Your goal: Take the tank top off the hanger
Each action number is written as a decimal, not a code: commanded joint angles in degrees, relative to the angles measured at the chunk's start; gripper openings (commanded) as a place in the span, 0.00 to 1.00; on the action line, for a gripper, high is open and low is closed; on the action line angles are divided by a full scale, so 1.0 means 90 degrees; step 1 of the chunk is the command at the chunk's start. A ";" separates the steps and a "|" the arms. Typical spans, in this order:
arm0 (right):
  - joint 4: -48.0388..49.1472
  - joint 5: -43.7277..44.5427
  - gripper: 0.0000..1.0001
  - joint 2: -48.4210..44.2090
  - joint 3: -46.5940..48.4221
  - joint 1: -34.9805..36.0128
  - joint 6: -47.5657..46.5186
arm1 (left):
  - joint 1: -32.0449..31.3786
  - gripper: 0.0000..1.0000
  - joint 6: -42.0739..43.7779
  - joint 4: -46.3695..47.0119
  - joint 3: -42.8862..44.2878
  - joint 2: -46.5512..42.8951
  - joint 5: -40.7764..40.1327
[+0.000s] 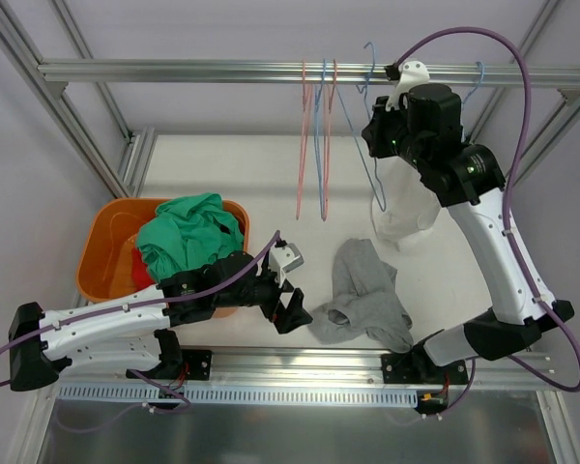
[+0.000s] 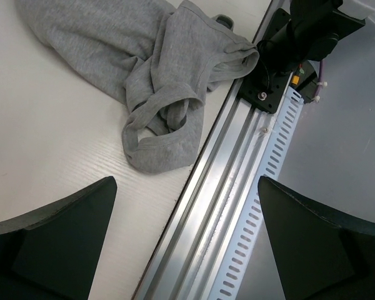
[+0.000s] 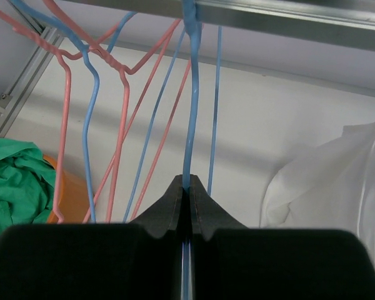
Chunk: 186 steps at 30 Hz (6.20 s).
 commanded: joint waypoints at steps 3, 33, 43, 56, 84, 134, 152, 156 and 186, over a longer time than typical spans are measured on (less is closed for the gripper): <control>0.0681 0.0101 0.00 0.0017 -0.0284 0.0209 0.0109 | -0.0077 0.99 -0.0114 0.0061 0.0077 -0.0062 -0.0283; 0.0565 -0.0052 0.99 -0.5488 -0.3997 0.0161 0.0080 | -0.0497 0.99 -0.0300 0.1759 0.1297 0.3440 -0.1319; -0.0636 -0.0523 1.00 -0.6379 -0.3441 0.0151 -0.0105 | -0.1239 0.99 0.0783 0.2326 0.2946 0.5659 -0.2691; -0.1086 -0.0787 0.99 -0.6654 -0.3275 0.0161 -0.0164 | -0.1083 0.99 0.1605 0.1653 0.4783 0.7661 -0.3311; -0.0500 -0.1236 0.99 -0.6840 -0.3793 0.0161 -0.0193 | -0.1767 0.00 -0.1820 -0.2406 0.2186 0.2909 -0.6588; 0.0048 -0.1277 1.00 -0.5883 -0.4194 0.0171 0.0061 | 0.4278 0.00 -0.4238 -0.4012 0.0428 0.0077 -0.4776; -0.1193 -0.0120 0.98 -0.2203 -0.1118 -0.1956 -0.1804 | 0.4278 0.99 -0.0673 -0.4099 0.2509 -0.2055 -0.1086; -0.1212 -0.1127 0.79 -0.1198 -0.0405 -0.3001 -0.1658 | 0.4288 0.99 -0.0573 -0.4099 0.2061 -0.1965 -0.0752; 0.0466 -0.2720 0.00 -0.0765 -0.0462 -0.3589 -0.0682 | 0.4278 0.99 0.0013 -0.3934 0.2322 -0.2328 -0.0567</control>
